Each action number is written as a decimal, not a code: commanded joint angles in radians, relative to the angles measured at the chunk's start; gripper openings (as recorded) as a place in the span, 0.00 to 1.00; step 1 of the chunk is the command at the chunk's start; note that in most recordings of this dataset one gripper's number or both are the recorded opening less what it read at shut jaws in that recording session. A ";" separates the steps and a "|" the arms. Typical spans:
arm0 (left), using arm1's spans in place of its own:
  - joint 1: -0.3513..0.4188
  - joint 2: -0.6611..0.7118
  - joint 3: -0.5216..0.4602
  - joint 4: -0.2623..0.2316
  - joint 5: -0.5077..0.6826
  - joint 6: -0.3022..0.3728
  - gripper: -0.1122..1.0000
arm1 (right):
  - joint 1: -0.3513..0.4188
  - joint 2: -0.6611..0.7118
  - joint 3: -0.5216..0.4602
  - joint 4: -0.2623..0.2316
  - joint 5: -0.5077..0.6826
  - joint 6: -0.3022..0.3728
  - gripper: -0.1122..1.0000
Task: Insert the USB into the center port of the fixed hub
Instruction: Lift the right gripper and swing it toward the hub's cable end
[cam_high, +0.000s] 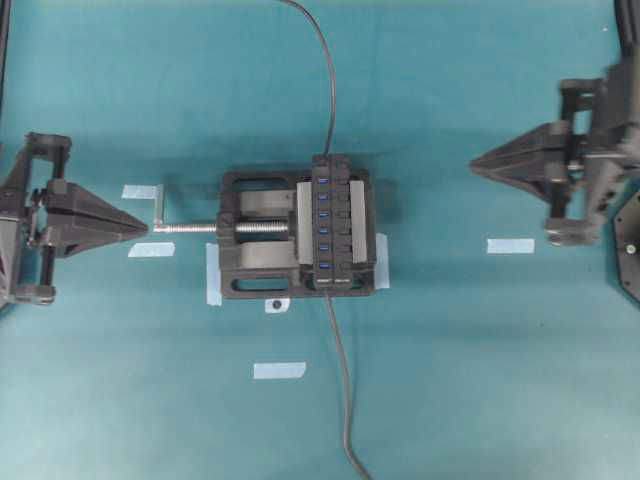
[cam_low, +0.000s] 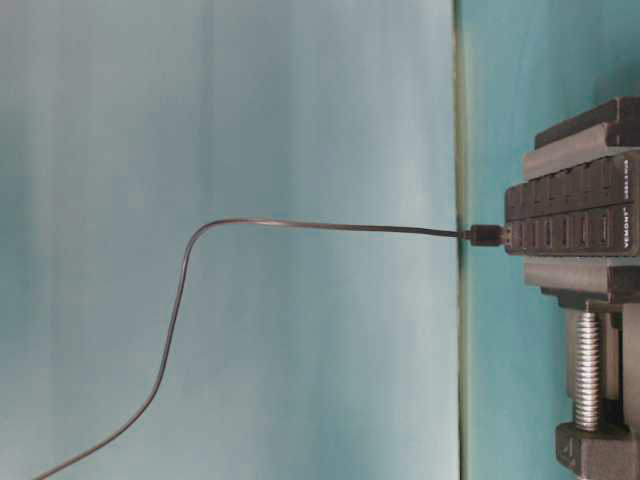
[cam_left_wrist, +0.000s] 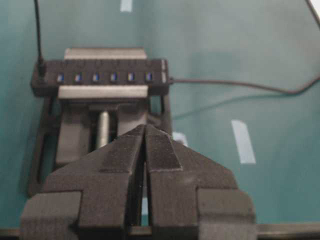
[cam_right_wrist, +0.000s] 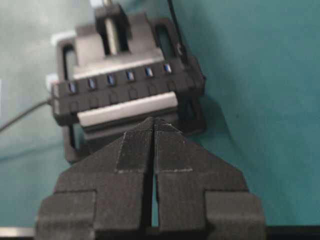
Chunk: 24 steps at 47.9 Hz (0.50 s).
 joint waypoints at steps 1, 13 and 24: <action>0.009 0.002 -0.034 0.002 0.017 0.008 0.10 | -0.009 0.051 -0.044 -0.011 -0.008 0.005 0.09; 0.026 0.003 -0.049 0.002 0.071 0.018 0.10 | -0.021 0.216 -0.140 -0.032 0.005 0.000 0.09; 0.026 0.008 -0.049 0.002 0.084 0.018 0.10 | -0.025 0.337 -0.236 -0.034 0.064 -0.008 0.09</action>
